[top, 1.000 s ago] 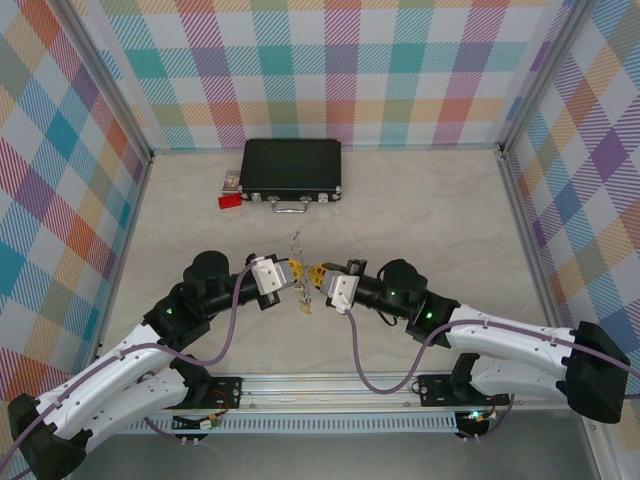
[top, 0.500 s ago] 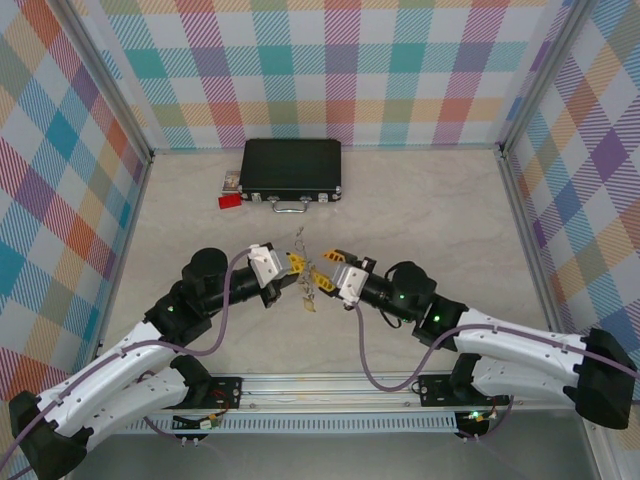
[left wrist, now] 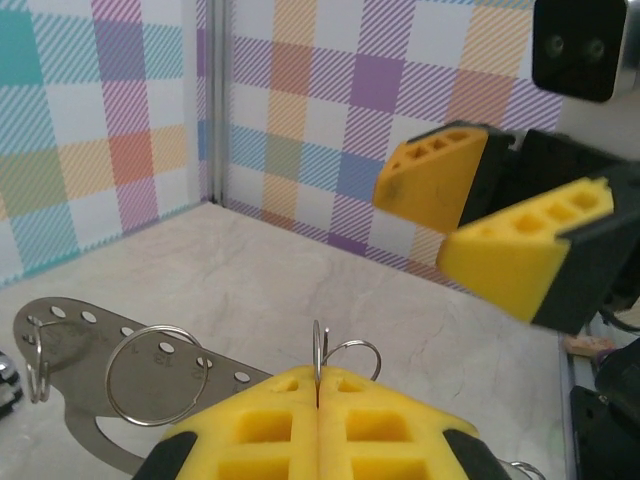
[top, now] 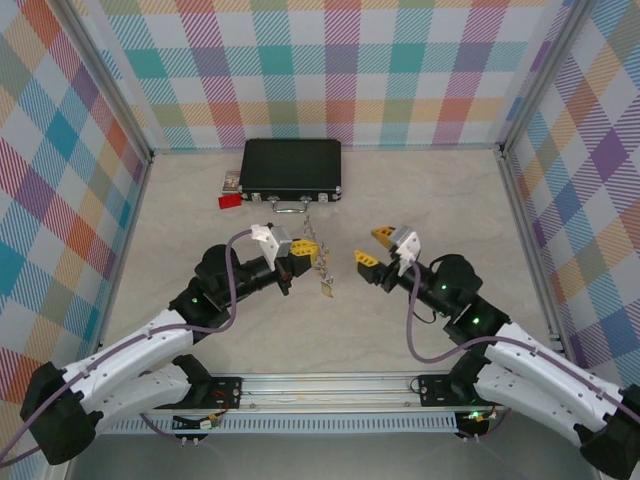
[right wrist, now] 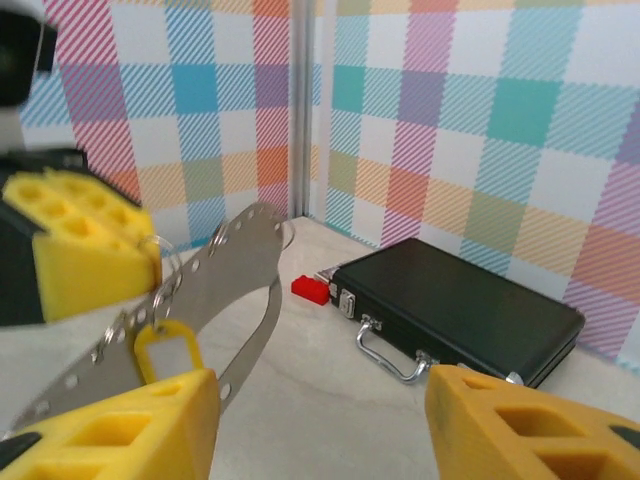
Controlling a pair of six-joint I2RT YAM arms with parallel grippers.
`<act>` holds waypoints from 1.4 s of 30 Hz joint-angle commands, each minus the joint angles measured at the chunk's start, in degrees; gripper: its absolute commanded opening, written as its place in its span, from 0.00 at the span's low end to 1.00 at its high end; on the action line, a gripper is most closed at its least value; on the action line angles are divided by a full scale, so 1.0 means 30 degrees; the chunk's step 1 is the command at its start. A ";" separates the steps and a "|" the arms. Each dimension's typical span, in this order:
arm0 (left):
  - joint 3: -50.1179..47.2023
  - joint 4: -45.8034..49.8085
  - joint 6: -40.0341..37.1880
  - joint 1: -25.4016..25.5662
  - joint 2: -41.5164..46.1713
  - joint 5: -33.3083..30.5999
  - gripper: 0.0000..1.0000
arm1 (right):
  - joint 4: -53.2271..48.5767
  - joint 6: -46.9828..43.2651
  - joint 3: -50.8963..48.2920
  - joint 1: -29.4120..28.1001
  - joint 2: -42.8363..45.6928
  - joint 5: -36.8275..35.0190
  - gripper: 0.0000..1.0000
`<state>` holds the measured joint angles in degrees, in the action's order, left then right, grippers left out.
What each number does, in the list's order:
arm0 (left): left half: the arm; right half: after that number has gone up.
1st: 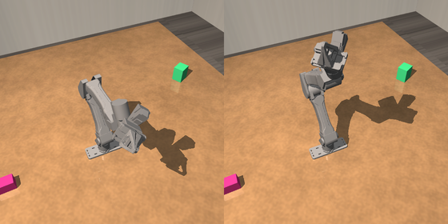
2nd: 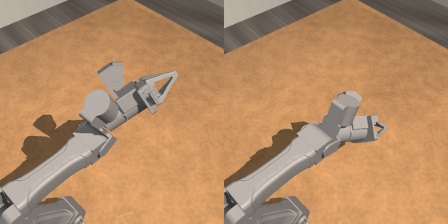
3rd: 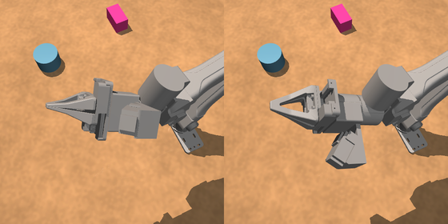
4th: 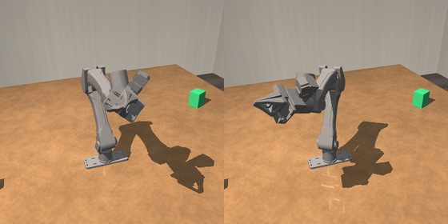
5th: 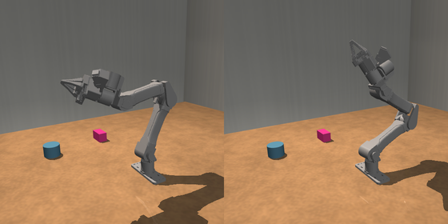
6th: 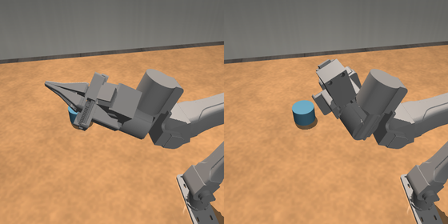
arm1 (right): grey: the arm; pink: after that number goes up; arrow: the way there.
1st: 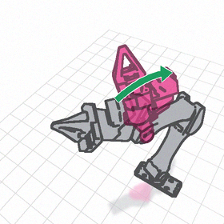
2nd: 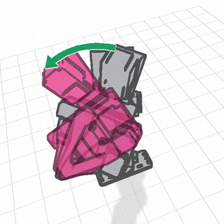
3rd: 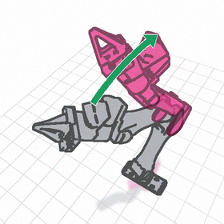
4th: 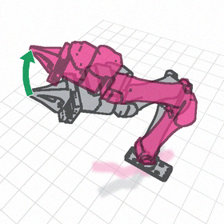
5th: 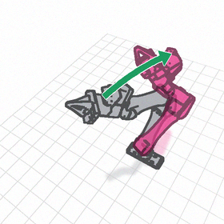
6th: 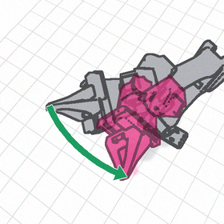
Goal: Put the keys on the keyring
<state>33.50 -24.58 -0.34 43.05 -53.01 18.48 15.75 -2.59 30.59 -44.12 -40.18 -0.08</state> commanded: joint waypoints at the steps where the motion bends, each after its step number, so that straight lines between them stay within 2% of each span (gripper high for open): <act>1: -0.0323 -0.3678 0.1677 0.0109 -0.0768 0.0731 0.00 | -0.0952 0.3519 0.0574 0.1358 0.0156 0.4390 0.51; 3: -0.0491 -0.4560 0.1917 0.0110 -0.1429 0.1103 0.00 | -0.1408 0.3937 0.1174 0.1737 -0.0414 0.5764 0.45; 7: -0.1140 -0.6611 0.2281 0.0101 -0.2299 0.1371 0.00 | -0.2485 0.4125 0.2533 0.1897 -0.2032 0.7528 0.44; 9: -0.1144 -0.6720 0.2252 0.0109 -0.2554 0.1773 0.00 | -0.2703 0.4378 0.3142 0.1930 -0.2908 0.8246 0.43; 12: -0.1253 -0.7020 0.2193 0.0105 -0.2776 0.2127 0.00 | -0.2889 0.4590 0.3872 0.2032 -0.3980 0.9413 0.36; 17: -0.1410 -0.7379 0.2074 0.0120 -0.2966 0.2178 0.00 | -0.2876 0.5107 0.4534 0.2326 -0.5104 1.1044 0.39; 22: -0.1409 -0.7731 0.2305 0.0123 -0.3023 0.2270 0.00 | -0.2460 0.5871 0.4627 0.2785 -0.5995 1.1801 0.32; 26: -0.1387 -0.7840 0.2398 0.0121 -0.3098 0.2503 0.00 | -0.1889 0.6222 0.4482 0.2973 -0.6315 1.2322 0.32; 36: -0.1376 -0.7686 0.2486 0.0097 -0.3075 0.2778 0.00 | -0.0582 0.6720 0.4160 0.3382 -0.6709 1.3223 0.20; 42: -0.1263 -0.7598 0.2442 0.0111 -0.3186 0.2775 0.00 | -0.0506 0.6750 0.4191 0.3514 -0.6891 1.3818 0.16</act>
<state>29.39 -43.72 6.66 43.05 -62.26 25.93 11.81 17.19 42.76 -34.06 -60.34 38.68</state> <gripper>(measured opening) 0.045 0.172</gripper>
